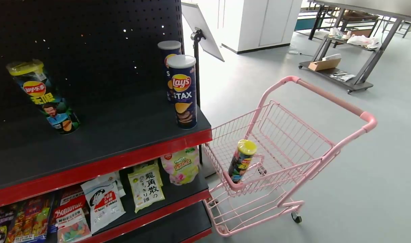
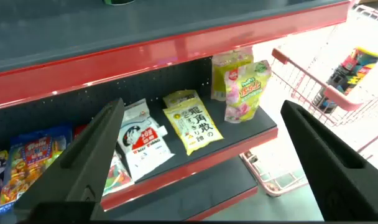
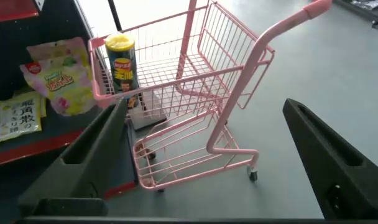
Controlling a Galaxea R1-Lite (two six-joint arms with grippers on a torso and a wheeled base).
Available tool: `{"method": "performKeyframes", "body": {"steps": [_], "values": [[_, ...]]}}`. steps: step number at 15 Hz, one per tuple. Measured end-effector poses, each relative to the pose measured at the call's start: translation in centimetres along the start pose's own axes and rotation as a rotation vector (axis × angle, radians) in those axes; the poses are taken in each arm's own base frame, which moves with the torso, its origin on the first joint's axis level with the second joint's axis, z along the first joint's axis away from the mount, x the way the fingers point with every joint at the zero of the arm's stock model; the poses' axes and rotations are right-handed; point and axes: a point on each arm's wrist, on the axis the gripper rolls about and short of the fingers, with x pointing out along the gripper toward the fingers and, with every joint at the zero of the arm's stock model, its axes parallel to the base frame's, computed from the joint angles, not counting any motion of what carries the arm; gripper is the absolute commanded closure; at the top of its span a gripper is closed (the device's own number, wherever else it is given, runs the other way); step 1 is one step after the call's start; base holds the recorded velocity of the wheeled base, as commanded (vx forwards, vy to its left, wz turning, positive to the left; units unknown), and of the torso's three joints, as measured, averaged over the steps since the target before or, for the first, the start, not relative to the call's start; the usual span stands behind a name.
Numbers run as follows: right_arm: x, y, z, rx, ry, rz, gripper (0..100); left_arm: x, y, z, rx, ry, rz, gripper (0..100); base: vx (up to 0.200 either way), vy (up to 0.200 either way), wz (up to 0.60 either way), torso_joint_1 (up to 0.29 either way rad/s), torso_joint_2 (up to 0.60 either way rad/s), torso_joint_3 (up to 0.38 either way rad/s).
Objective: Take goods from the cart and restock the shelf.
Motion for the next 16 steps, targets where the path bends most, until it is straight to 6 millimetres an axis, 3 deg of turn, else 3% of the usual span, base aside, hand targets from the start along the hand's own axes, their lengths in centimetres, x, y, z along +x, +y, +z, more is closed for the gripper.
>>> {"method": "performKeyframes", "body": {"steps": [6, 16], "values": [[0.00, 0.00, -0.01, 0.001, 0.001, 0.000, 0, 0.00, 0.00, 0.00, 0.000, 0.000, 0.000, 0, 0.000, 0.000, 0.00, -0.076, 0.20, 0.118], [0.00, 0.00, -0.01, 0.000, 0.001, 0.000, 0, 0.00, 0.00, 0.00, 0.000, 0.000, 0.000, 0, 0.000, 0.000, 0.00, -0.162, 0.46, 0.294]]}}
